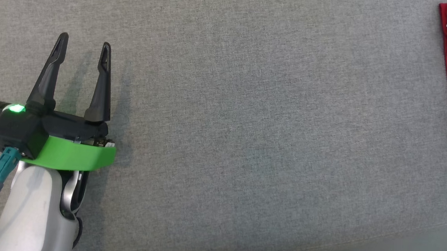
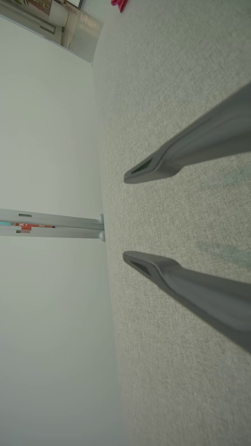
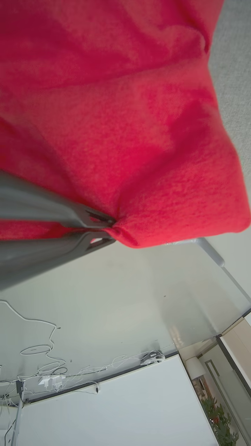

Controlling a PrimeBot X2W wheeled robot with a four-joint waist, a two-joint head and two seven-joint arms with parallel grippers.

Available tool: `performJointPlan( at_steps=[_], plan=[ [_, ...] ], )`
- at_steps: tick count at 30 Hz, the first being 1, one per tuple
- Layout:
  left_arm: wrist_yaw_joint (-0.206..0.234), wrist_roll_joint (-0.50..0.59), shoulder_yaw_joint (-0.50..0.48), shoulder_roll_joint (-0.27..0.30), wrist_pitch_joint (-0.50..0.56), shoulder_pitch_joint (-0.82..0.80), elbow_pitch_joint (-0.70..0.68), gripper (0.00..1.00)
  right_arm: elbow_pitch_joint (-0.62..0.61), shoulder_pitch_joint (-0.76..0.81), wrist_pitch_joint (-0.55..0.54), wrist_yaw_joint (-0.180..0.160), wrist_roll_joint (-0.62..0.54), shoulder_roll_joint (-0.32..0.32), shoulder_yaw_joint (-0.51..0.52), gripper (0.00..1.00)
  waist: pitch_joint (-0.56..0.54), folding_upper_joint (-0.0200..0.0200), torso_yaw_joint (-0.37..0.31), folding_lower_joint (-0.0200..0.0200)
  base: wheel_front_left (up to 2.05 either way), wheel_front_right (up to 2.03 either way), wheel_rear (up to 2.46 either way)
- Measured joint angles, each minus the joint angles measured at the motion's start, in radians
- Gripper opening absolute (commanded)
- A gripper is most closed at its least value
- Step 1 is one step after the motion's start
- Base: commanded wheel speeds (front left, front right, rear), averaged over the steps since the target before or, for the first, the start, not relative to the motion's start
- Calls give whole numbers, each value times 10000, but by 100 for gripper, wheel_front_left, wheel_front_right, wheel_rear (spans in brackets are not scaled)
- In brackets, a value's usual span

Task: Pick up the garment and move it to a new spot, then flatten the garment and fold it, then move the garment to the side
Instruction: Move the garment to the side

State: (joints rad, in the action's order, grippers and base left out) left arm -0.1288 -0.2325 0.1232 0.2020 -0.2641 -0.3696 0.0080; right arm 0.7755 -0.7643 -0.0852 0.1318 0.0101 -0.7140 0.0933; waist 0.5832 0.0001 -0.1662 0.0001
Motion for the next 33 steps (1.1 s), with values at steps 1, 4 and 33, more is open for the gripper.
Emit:
performJointPlan(
  at_steps=[1,4,33],
  plan=[
    [0,6,6,-2,0,1,15,100,50,1,-6,0,-153,31,90,100,-14,0,9,0,0,0,0],
    [0,6,-15,-29,0,7,77,100,12,17,268,0,-558,222,499,100,-140,0,49,0,0,0,0],
    [0,-380,-1315,-1156,0,2599,2332,100,-4498,4714,2297,-2,1937,4217,-1189,100,-4249,-1,981,-1,0,0,0]
  ],
)
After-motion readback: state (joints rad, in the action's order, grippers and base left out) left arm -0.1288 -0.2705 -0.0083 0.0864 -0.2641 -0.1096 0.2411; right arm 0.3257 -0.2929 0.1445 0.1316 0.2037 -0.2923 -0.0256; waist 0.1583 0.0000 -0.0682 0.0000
